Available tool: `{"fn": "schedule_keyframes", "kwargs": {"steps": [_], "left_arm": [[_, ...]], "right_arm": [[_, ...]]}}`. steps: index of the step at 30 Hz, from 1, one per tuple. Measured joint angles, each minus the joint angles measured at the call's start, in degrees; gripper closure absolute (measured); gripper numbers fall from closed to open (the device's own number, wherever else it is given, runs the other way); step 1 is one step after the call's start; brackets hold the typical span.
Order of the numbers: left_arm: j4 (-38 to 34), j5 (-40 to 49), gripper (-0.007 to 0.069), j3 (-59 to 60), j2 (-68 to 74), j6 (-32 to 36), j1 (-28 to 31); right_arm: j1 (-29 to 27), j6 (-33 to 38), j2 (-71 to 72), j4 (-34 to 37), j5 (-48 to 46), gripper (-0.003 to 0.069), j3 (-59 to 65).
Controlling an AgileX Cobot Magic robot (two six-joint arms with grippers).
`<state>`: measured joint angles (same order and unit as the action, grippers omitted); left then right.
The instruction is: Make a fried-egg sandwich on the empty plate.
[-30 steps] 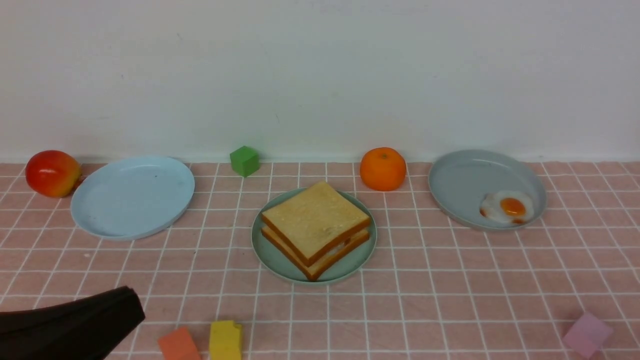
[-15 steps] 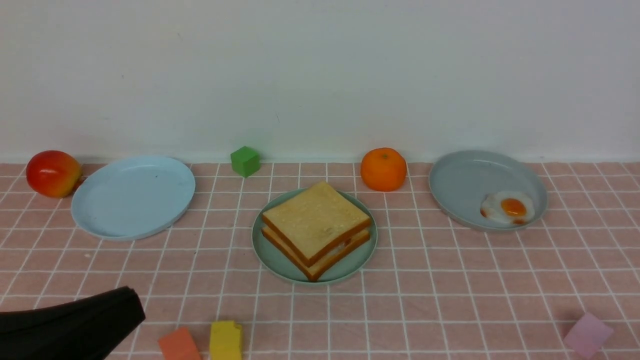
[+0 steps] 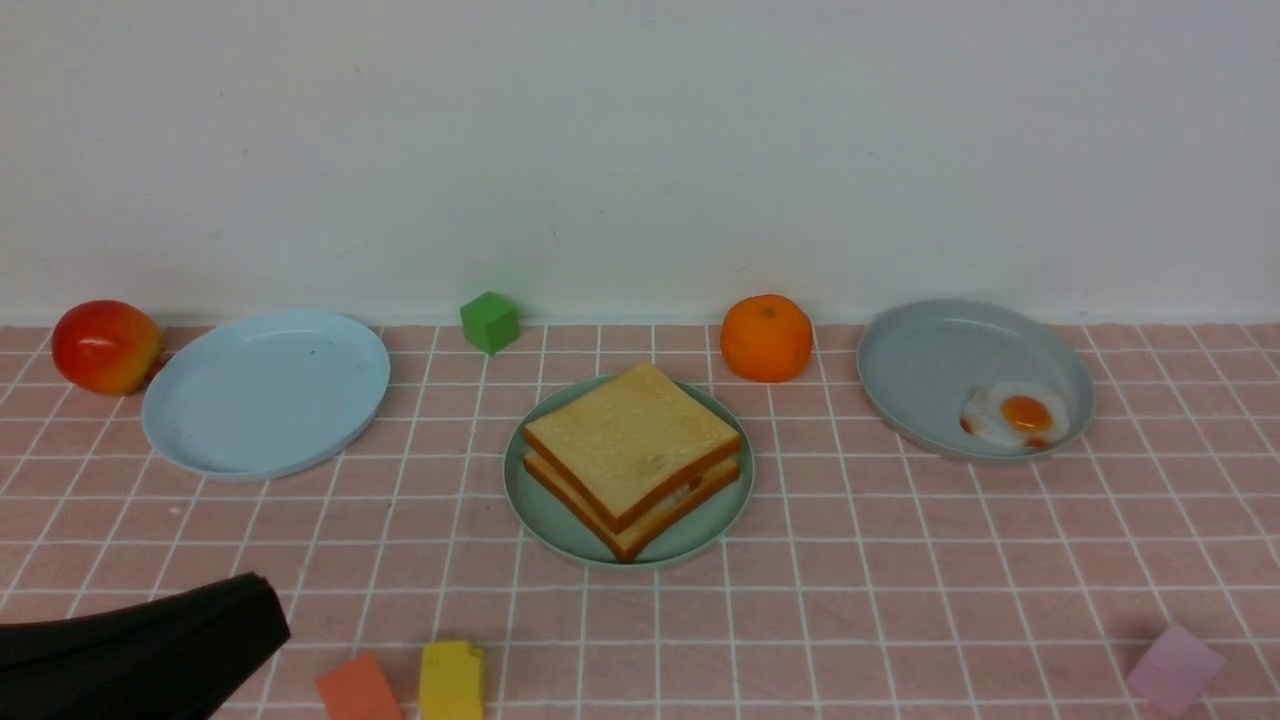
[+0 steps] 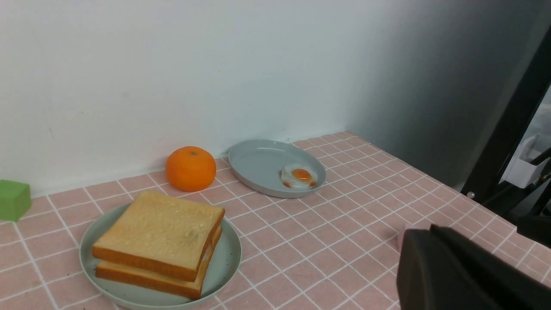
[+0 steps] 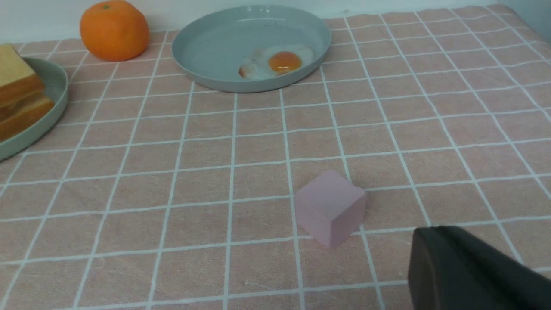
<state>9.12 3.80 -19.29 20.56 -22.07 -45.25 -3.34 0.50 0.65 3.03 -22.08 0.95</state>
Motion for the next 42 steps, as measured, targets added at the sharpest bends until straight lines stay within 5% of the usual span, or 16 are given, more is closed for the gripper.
{"fn": "schedule_keyframes", "kwargs": {"steps": [28, 36, 42], "left_arm": [[-0.17, -0.05, 0.0634, 0.70, -0.97, 0.62, 2.55], [-9.43, 0.32, 0.0638, 14.49, -17.87, 2.35, 30.90], [-10.42, 9.38, 0.0638, 20.66, -21.17, 3.66, 42.41]], "right_arm": [[0.00, 0.97, 0.00, 0.17, -0.04, 0.0657, 0.00], [0.00, 0.97, 0.00, 0.20, -0.04, 0.0652, 0.00], [0.00, 0.97, 0.00, 0.20, -0.06, 0.0648, 0.00]]}}
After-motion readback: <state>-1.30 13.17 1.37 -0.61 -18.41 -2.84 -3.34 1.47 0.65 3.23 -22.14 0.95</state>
